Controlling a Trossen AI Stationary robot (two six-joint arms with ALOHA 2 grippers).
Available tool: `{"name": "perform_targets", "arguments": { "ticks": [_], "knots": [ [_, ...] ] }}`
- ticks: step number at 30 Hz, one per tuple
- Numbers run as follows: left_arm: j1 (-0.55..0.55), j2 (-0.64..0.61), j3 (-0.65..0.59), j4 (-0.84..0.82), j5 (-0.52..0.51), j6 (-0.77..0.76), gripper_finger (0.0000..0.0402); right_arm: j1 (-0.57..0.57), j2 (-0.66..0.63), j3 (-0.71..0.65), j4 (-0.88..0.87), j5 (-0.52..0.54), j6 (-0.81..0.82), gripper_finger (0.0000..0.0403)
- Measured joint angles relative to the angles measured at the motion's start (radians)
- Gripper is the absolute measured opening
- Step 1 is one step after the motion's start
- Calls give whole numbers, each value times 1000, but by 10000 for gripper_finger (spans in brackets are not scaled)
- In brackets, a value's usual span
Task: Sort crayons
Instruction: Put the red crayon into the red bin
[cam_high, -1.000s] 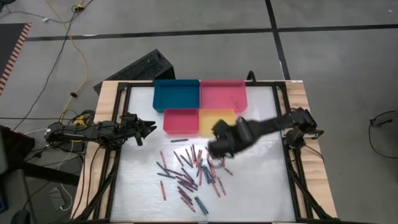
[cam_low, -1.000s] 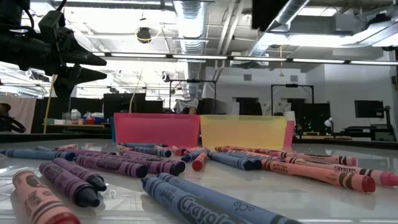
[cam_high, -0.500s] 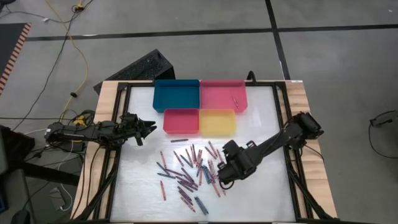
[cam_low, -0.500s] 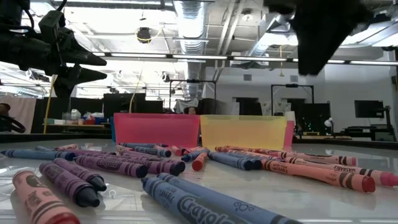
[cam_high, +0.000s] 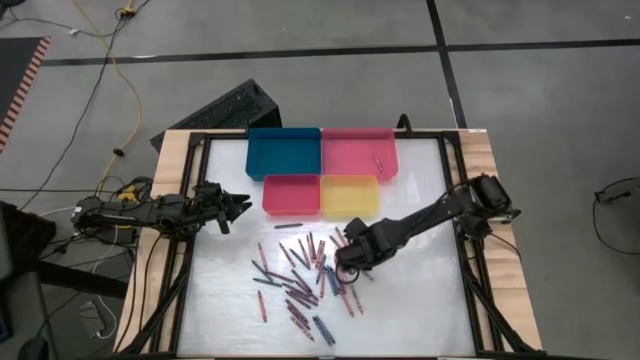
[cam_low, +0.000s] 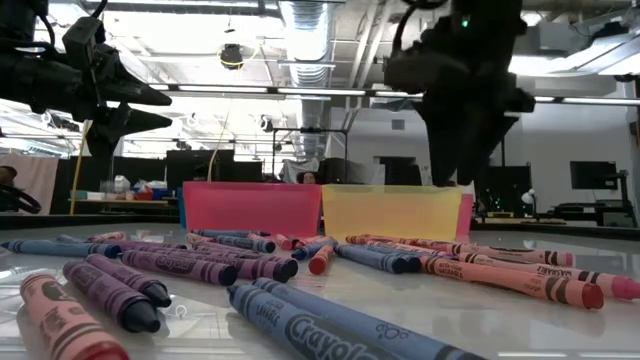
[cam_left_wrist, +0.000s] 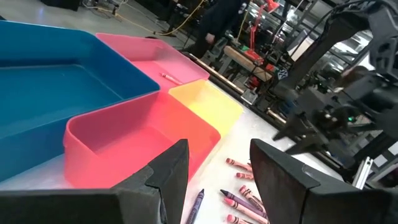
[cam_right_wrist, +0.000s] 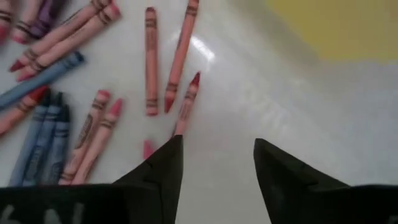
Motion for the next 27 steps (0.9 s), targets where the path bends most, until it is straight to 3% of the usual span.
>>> {"name": "perform_targets", "arguments": {
  "ticks": [7, 27],
  "knots": [
    [0, 0, 0, 0, 1, 2, 160, -7, 0, -80, 167, -59, -17, 197],
    [0, 0, 0, 0, 2, 3, 160, -14, 15, -141, 258, -33, -33, 196]
  ]
}}
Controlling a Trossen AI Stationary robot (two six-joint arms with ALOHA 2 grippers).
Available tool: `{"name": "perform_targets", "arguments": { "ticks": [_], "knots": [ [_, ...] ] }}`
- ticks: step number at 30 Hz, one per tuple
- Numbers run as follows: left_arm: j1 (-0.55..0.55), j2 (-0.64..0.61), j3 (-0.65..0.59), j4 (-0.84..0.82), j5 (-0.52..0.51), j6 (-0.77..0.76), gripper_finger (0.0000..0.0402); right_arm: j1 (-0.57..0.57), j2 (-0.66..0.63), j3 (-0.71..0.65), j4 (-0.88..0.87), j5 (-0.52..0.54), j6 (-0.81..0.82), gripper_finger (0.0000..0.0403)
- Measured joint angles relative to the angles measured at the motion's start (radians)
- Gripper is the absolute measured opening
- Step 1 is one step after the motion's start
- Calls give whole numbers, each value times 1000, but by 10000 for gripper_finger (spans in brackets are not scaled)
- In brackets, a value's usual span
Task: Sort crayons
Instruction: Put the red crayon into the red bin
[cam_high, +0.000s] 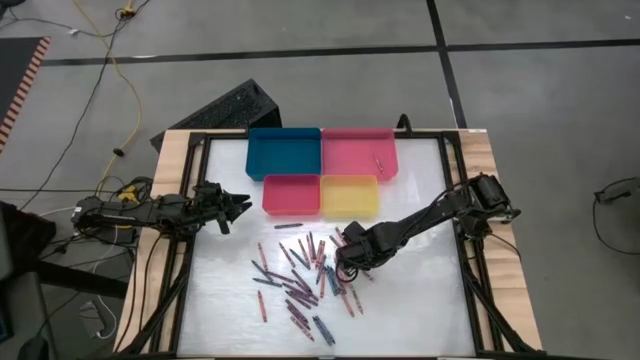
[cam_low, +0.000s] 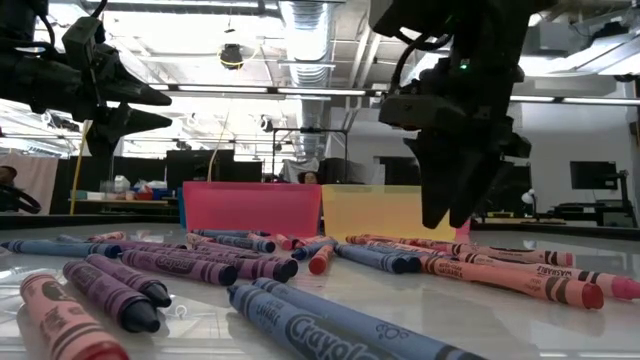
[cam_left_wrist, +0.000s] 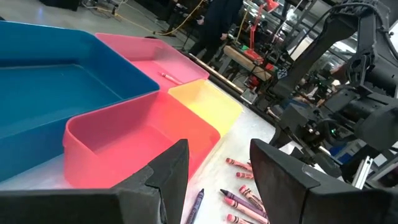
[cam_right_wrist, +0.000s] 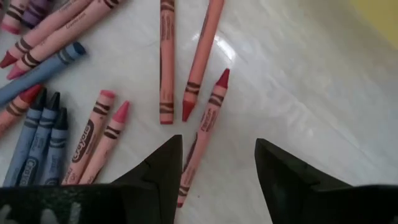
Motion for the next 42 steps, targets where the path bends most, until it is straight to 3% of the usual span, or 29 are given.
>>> {"name": "perform_targets", "arguments": {
  "ticks": [15, 29, 42],
  "knots": [
    [0, 0, 0, 0, 0, 0, 160, -14, 43, 0, 7, -53, -28, 187],
    [0, 0, 0, 0, 0, 0, 160, -14, 42, 2, -42, -78, -7, 65],
    [0, 0, 0, 0, 0, 0, 160, -23, 35, 9, -56, -82, -11, 4]
  ]
}}
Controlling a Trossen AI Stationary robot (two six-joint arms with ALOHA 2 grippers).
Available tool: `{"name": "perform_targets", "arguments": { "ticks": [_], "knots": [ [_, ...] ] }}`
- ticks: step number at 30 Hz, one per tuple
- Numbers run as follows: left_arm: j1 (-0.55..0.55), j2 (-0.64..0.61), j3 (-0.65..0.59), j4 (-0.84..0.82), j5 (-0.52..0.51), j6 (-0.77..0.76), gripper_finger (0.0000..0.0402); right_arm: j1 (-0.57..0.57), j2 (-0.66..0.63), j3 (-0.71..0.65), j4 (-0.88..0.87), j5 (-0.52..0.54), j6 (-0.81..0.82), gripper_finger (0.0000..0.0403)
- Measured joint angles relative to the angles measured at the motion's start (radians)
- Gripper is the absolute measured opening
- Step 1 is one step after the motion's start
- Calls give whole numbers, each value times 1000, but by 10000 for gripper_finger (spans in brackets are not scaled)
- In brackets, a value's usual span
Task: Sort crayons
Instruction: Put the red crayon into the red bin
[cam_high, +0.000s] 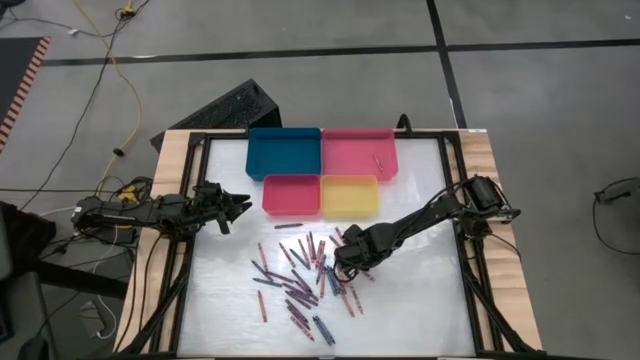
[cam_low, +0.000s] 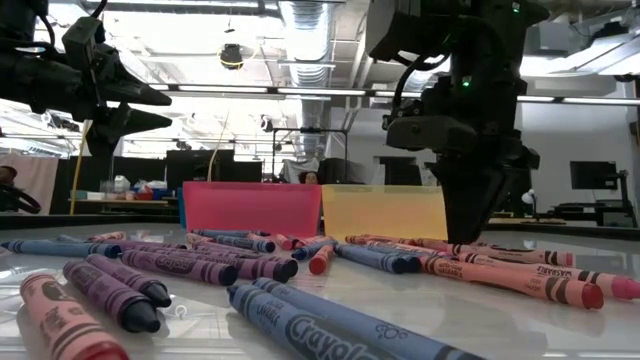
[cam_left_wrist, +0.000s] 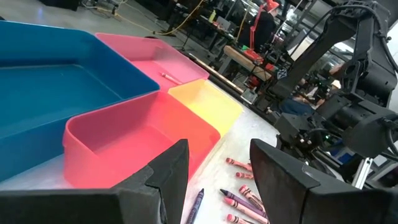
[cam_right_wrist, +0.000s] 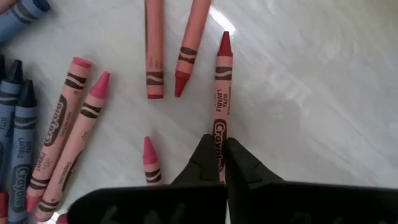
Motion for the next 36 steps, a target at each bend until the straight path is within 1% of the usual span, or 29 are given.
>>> {"name": "perform_targets", "arguments": {
  "ticks": [9, 16, 20, 24, 28, 34, 36],
  "knots": [
    [0, 0, 0, 0, 0, 0, 160, -38, 0, 96, -50, 0, -93, 4],
    [0, 0, 0, 0, 0, 0, 160, -101, 0, 199, -48, 4, -236, 4],
    [0, 0, 0, 0, 0, 0, 160, -148, 0, 263, -34, 54, -327, 4],
    [0, 0, 0, 0, 0, 0, 160, -210, 1, 297, 64, 87, -426, 4],
    [0, 0, 0, 0, 0, 0, 160, -275, 2, 299, 212, 86, -547, 4],
    [0, 0, 0, 0, 0, 0, 160, -363, 12, 300, 382, 82, -675, 4],
    [0, 0, 0, 0, 0, 0, 160, -384, 22, 300, 437, 61, -733, 4]
  ]
}}
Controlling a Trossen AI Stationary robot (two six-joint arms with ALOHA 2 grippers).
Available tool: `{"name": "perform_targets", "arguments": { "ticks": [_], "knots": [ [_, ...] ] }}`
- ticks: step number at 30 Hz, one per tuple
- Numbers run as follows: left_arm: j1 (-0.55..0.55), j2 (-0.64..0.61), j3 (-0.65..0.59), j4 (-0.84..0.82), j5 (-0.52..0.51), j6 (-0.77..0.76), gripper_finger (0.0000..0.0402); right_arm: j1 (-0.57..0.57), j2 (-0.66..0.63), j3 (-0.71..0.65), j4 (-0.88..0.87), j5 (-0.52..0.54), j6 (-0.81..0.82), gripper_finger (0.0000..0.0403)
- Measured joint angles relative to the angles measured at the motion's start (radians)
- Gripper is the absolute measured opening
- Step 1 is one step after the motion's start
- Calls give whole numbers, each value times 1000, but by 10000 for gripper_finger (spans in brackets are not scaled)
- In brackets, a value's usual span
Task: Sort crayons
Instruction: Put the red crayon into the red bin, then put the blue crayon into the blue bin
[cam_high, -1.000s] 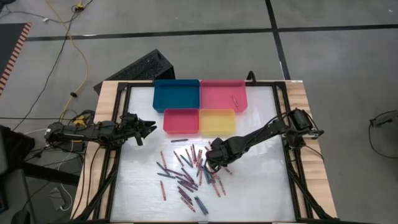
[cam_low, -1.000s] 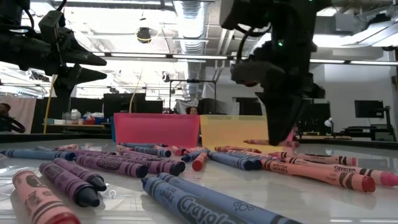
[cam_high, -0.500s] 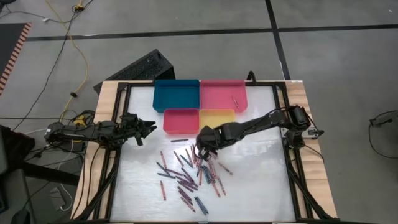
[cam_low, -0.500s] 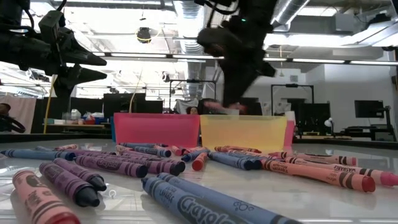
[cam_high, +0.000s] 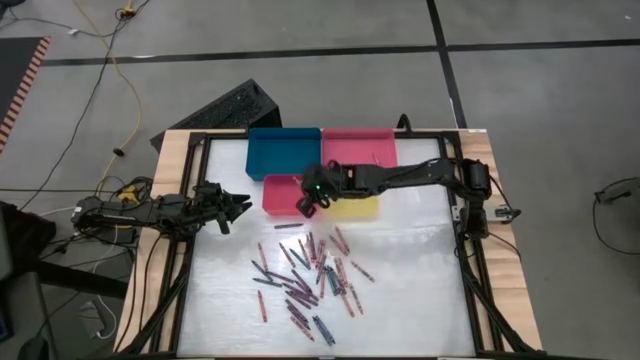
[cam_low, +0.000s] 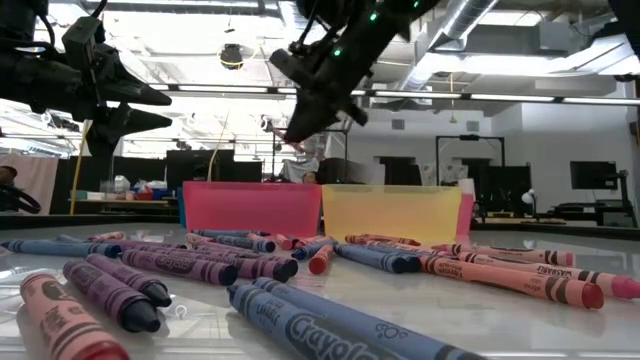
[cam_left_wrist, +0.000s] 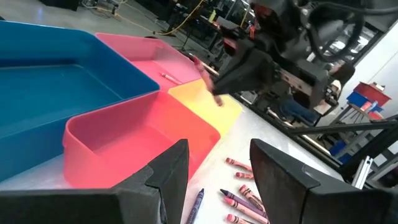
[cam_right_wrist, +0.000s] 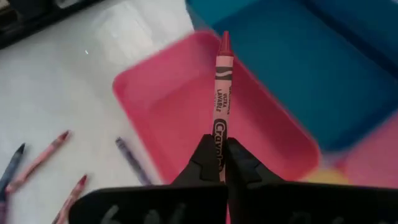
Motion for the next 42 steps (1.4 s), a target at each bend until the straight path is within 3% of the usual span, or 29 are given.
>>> {"name": "perform_targets", "arguments": {
  "ticks": [13, 20, 33, 42],
  "knots": [
    [0, 0, 0, 0, -7, -2, 160, -58, 65, 0, 69, -59, -239, 4],
    [0, 10, 0, 0, -5, -3, 160, -61, 132, 2, 91, -64, -269, 4],
    [0, 32, 0, 0, -6, -3, 160, -78, 144, 3, 71, -106, -272, 53],
    [0, 32, 0, 0, -5, -3, 160, -79, 131, 1, 71, -114, -317, 61]
  ]
}}
